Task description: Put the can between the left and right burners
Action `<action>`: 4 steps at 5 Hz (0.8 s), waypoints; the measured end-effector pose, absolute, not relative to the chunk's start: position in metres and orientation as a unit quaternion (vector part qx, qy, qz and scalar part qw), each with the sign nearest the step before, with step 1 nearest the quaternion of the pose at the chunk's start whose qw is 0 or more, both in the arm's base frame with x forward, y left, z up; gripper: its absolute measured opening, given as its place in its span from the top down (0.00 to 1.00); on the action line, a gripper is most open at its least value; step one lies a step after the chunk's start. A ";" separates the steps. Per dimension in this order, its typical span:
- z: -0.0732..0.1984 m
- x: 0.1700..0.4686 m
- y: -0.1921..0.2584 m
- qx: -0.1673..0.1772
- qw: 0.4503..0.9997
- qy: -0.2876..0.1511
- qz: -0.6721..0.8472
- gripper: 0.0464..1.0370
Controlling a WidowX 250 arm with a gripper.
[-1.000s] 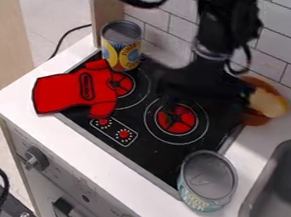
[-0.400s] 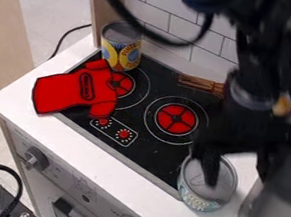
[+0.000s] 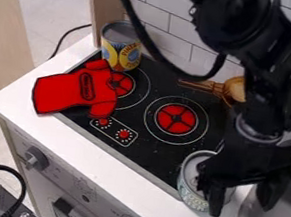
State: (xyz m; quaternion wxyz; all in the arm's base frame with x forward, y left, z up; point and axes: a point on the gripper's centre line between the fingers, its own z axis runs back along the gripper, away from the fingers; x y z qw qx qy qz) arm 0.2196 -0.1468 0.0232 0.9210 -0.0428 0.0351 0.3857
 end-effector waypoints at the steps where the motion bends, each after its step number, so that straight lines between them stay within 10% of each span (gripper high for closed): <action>1: 0.015 0.221 -0.151 -0.050 0.912 0.038 0.405 0.04; 4: 0.013 0.246 -0.109 -0.034 0.869 0.006 0.493 0.04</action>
